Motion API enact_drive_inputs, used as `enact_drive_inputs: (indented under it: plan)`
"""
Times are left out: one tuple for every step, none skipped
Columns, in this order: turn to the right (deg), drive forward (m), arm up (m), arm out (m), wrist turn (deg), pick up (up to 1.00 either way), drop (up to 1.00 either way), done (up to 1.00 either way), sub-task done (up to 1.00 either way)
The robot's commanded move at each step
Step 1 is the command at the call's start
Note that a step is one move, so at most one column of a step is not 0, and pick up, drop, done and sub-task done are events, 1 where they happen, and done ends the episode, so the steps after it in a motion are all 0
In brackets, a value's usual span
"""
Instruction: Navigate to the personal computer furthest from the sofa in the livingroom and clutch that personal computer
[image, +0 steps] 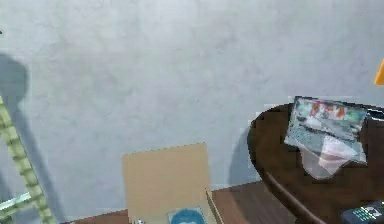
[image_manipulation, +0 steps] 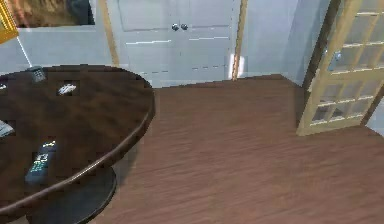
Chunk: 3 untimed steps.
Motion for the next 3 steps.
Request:
enact_drive_inputs:
  plan:
    - [-45.0, 0.00, 0.00, 0.00, 0.0, 0.00, 0.00, 0.00, 0.00]
    - [45.0, 0.00, 0.00, 0.00, 0.0, 0.00, 0.00, 0.00, 0.00]
    - [45.0, 0.00, 0.00, 0.00, 0.0, 0.00, 0.00, 0.00, 0.00]
